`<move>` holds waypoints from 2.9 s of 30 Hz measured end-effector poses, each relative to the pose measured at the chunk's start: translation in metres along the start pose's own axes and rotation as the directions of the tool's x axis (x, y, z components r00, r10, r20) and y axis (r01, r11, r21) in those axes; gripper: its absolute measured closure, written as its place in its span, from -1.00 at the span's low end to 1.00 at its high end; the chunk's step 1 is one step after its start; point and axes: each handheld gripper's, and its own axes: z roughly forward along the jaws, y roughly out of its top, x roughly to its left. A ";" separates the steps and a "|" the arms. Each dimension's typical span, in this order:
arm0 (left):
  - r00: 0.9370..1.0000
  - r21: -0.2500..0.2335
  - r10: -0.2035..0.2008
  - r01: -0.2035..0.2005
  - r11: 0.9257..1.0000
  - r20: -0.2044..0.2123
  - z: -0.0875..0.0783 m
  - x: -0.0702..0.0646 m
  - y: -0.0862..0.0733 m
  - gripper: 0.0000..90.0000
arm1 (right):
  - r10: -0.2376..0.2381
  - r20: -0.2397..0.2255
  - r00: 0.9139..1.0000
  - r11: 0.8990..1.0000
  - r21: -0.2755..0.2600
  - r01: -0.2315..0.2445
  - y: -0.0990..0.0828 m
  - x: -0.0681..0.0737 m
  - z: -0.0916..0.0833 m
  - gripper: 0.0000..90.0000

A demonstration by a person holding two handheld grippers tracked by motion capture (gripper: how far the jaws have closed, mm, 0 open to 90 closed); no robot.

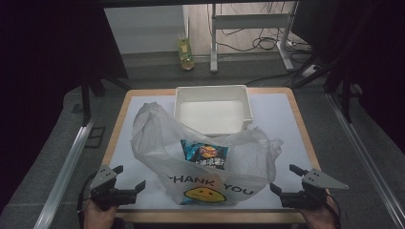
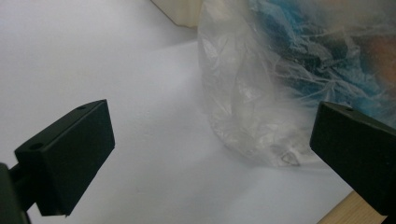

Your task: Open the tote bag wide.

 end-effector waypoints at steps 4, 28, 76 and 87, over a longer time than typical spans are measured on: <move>1.000 -0.008 -0.017 0.017 1.000 0.009 -0.002 0.002 0.000 -1.00 | -0.005 0.012 1.000 1.000 0.017 0.005 -0.001 0.000 0.002 -0.92; 0.995 0.024 0.045 -0.047 0.999 0.088 -0.009 -0.009 0.005 -0.33 | -0.008 -0.013 1.000 0.997 0.075 0.009 0.007 0.003 -0.004 -0.24; 0.968 -0.141 0.032 0.003 0.990 0.247 -0.051 0.007 0.059 0.98 | -0.048 -0.215 0.975 0.997 0.041 0.058 0.067 -0.002 -0.025 0.93; 0.955 -0.157 0.061 -0.015 0.987 0.290 -0.061 0.016 0.089 0.98 | -0.044 -0.262 0.964 0.999 0.014 0.049 0.091 -0.006 -0.025 0.95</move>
